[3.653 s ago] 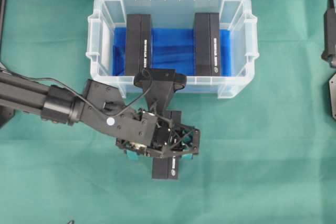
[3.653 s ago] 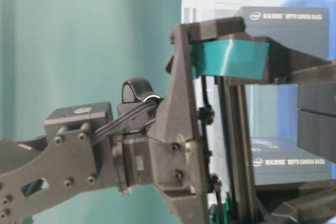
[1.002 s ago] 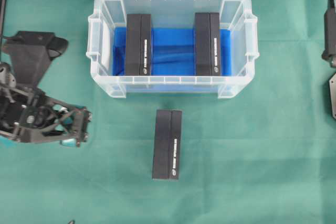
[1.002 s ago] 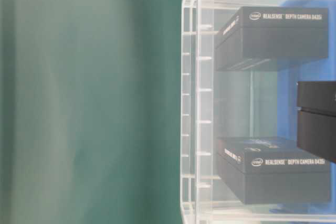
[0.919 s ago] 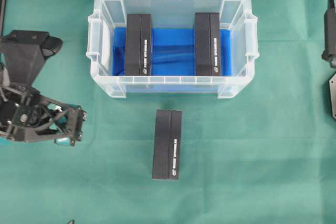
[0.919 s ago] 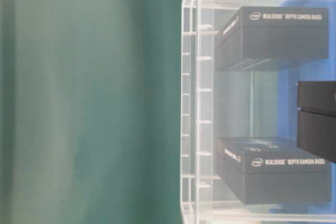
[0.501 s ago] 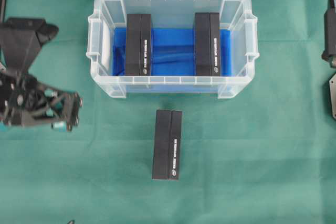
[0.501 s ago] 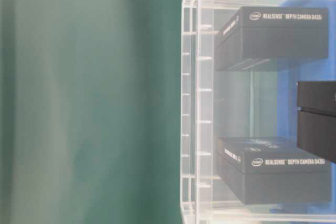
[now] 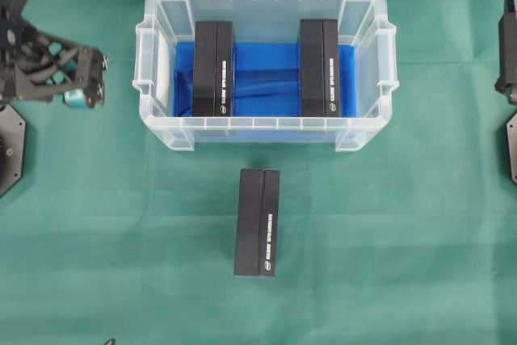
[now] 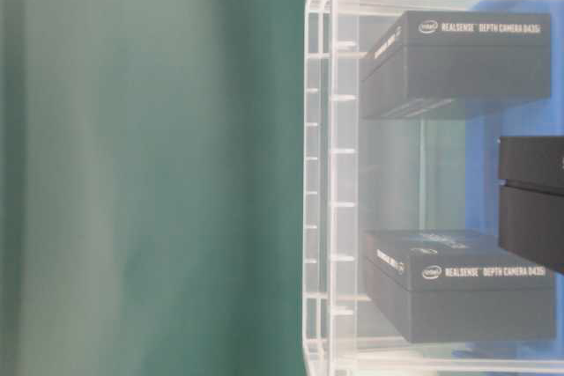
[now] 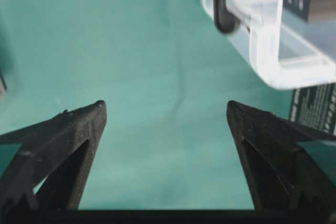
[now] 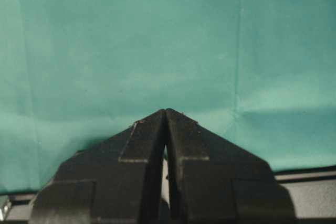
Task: Take the box out of the case with the left arm.
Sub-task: 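Open the left gripper and withdraw it to the left, then move the left gripper over the left black box in the case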
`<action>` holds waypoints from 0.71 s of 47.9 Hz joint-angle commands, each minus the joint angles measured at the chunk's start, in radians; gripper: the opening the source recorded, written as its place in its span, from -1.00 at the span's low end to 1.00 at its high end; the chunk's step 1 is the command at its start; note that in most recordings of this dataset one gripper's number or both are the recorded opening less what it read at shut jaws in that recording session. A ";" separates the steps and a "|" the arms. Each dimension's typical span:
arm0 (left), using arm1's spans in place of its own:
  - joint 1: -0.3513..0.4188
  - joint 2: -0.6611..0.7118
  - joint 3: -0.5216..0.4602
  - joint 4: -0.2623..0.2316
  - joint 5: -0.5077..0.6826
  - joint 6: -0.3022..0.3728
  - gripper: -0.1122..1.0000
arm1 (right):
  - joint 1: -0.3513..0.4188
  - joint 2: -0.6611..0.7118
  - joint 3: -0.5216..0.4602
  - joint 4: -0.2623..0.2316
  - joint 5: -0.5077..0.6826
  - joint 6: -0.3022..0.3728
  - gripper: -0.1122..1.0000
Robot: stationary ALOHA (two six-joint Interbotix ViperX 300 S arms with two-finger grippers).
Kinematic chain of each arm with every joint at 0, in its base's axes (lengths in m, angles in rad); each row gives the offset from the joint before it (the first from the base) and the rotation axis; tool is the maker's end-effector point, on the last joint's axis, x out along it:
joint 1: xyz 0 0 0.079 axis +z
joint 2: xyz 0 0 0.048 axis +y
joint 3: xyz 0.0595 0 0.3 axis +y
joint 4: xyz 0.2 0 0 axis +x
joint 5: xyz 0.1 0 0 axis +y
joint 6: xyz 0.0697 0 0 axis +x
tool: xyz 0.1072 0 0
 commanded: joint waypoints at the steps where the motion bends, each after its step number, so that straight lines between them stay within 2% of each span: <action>1: 0.054 -0.008 -0.014 0.000 0.008 0.034 0.96 | 0.000 0.002 -0.017 0.000 -0.003 0.002 -0.75; 8: 0.124 -0.006 -0.017 -0.002 0.020 0.100 0.96 | 0.000 0.000 -0.017 0.000 -0.003 0.002 -0.75; 15: 0.158 -0.002 -0.020 -0.008 0.037 0.132 0.96 | 0.000 0.000 -0.017 0.002 -0.003 0.002 -0.75; 34: 0.158 -0.002 -0.021 -0.011 0.038 0.133 0.96 | 0.000 0.000 -0.017 0.000 -0.003 0.002 -0.75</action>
